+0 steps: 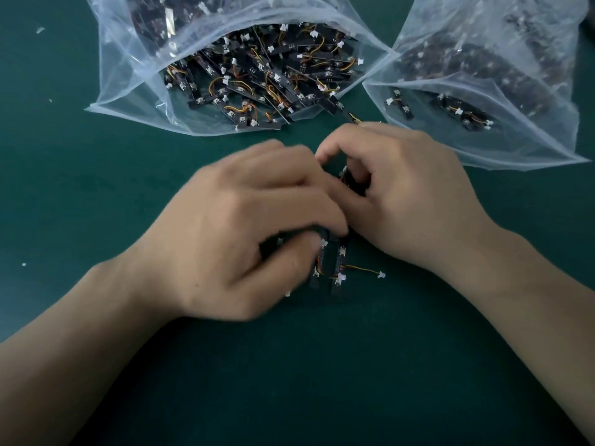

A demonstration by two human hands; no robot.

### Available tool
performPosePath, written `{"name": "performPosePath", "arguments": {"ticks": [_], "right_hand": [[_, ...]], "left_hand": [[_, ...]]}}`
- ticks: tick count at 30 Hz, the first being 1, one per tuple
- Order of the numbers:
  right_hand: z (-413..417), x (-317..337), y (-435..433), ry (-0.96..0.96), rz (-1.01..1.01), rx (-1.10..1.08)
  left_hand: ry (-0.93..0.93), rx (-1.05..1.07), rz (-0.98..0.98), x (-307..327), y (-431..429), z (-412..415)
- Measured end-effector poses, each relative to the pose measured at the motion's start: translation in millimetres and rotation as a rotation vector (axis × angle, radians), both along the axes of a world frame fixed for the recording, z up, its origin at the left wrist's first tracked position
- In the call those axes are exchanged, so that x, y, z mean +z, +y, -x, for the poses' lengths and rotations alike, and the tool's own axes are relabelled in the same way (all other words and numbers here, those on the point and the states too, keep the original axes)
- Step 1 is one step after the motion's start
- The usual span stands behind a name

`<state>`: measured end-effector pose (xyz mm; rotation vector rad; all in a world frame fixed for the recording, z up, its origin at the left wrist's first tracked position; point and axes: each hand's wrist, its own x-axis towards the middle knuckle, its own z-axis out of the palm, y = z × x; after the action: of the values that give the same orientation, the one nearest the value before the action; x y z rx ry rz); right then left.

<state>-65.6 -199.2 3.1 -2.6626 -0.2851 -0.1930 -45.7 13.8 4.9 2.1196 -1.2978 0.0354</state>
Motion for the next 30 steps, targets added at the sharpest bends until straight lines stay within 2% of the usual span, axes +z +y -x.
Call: {"name": "performPosePath", "arguments": {"ticks": [3,7,15,21,26,28,30], "right_hand": [[-1,-1,0,0.002,-0.036,0.015],[-3,-4,-1,-0.026,-0.027,-0.018],[-6,-5,-9,-0.066,0.013,-0.042],[-9,-7,-17,-0.073,0.007,0.053],[-10,-4,-19,-0.021,-0.039,0.255],[-9,-1,-17,-0.061,-0.060,0.210],[-7,5,-17,-0.203,-0.006,0.045]], "left_hand": [[0.011,-0.101,-0.067,-2,-3,6],[0.017,-0.126,-0.107,-2,-1,3],[-0.089,-0.020,-0.153,-5,0,0],[-0.080,0.054,-0.168,-6,0,-2],[-0.087,0.213,-0.107,-5,-3,-2],[-0.094,0.276,-0.018,0,-5,1],[-0.062,0.376,0.068,4,-3,3]]}}
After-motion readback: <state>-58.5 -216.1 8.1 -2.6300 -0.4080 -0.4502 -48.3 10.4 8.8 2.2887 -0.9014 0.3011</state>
